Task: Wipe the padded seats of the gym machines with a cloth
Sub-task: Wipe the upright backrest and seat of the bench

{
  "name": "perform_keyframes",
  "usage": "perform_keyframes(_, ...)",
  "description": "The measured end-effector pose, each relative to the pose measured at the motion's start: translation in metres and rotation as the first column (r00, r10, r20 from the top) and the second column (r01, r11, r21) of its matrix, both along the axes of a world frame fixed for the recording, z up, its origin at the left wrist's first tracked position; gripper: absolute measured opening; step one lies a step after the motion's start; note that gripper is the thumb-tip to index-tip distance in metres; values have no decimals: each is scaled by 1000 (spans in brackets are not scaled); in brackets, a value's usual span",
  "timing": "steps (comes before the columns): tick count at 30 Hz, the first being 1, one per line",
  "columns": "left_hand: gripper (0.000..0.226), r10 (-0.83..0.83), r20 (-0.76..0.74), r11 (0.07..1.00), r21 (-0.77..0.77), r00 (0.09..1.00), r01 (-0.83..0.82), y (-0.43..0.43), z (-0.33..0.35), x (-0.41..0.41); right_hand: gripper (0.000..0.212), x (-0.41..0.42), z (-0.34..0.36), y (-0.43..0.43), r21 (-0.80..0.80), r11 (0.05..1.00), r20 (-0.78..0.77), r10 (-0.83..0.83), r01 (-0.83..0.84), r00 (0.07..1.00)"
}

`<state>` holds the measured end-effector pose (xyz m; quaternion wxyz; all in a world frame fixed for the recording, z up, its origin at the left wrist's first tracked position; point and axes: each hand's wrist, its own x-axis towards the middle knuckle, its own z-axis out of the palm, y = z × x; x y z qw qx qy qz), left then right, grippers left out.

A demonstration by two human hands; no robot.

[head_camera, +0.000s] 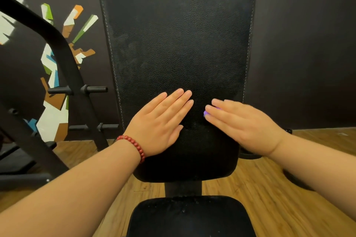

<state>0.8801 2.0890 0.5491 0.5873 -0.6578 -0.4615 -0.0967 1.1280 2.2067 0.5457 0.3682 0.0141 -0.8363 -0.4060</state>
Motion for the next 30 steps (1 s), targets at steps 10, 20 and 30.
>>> perform_keyframes(10, 59, -41, 25, 999, 2, 999, 41, 0, 3, 5, 35, -10, -7, 6, -98, 995, -211, 2, -24, 978)
perform_keyframes(20, 67, 33, 81, 999, -3, 996, -32, 11, 0, 22, 31, -16, 31, 12, -155, 987, -446, -25, -50, 895)
perform_keyframes(30, 66, 35, 88, 999, 15, 995, -36, 12, -3, 23, 38, -6, -29, -2, -221, 975, -319, -42, -32, 947)
